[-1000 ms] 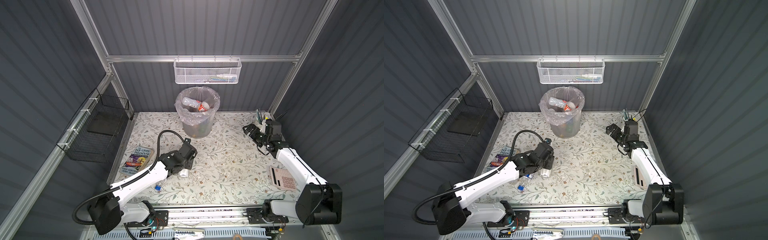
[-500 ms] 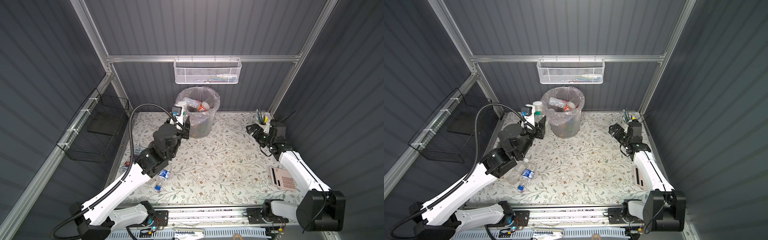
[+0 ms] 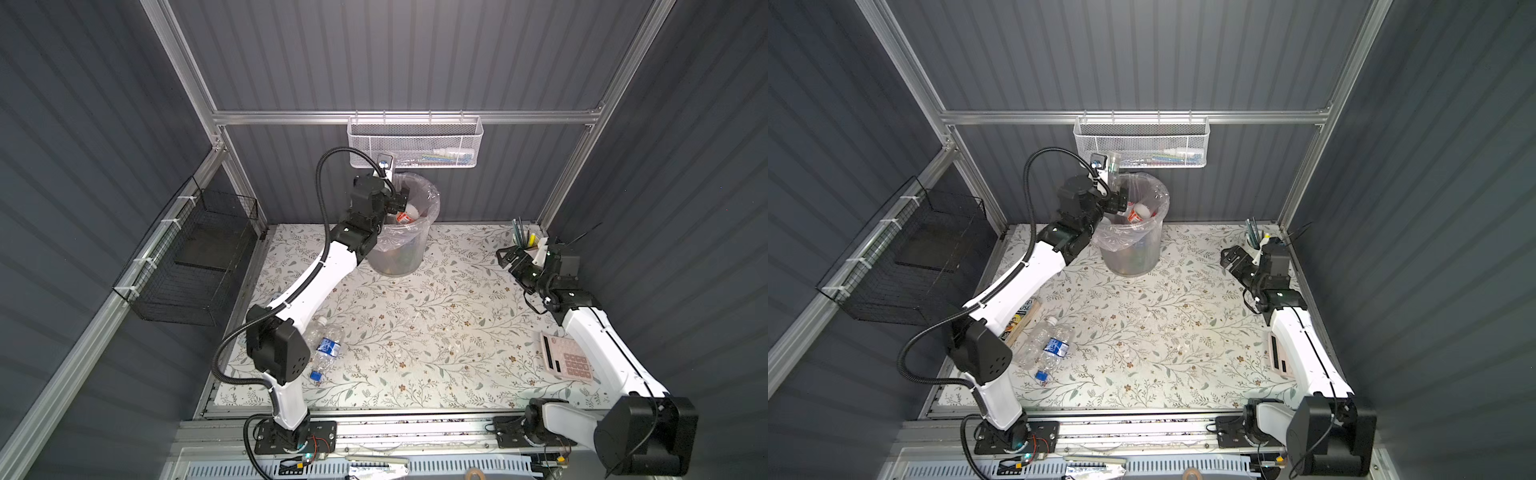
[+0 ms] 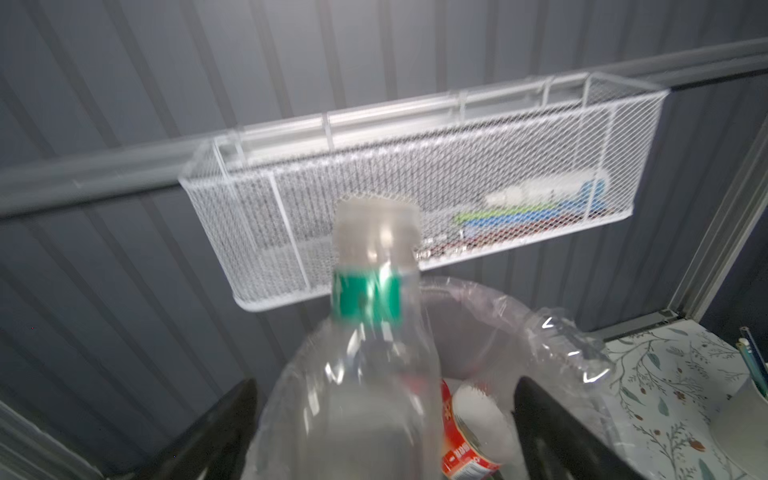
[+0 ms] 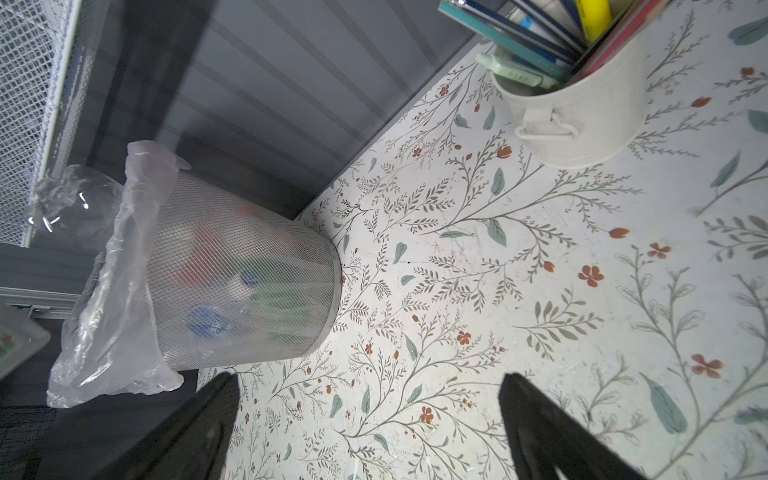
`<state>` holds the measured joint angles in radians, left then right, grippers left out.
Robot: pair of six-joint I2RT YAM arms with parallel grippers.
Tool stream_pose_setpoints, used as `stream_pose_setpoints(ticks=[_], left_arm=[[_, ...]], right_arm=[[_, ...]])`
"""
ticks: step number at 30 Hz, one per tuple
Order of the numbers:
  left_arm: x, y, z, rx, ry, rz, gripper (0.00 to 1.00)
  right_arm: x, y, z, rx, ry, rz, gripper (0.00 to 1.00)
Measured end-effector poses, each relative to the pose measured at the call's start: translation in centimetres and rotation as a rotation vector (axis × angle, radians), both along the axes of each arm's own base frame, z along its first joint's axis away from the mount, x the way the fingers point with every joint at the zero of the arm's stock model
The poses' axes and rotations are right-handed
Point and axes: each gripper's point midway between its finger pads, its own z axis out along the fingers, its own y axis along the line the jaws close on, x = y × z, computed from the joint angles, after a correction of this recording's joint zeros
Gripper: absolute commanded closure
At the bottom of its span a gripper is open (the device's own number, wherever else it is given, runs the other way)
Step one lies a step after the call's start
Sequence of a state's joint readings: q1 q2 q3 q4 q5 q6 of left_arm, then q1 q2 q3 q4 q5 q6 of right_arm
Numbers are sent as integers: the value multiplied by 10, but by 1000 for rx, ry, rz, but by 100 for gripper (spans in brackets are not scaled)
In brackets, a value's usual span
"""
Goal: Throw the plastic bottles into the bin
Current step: 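Lift the green-labelled bottle over the bin and release it with the left gripper, then withdraw the left gripper from the bin toward the remaining clear bottles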
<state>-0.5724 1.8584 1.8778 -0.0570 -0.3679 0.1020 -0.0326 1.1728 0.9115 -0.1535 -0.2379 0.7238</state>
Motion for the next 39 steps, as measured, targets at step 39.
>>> stream_pose_setpoints(ticks=[39], left_arm=[[-240, 206, -264, -62, 905, 532, 1]], right_arm=[[8, 22, -28, 22, 76, 76, 1]])
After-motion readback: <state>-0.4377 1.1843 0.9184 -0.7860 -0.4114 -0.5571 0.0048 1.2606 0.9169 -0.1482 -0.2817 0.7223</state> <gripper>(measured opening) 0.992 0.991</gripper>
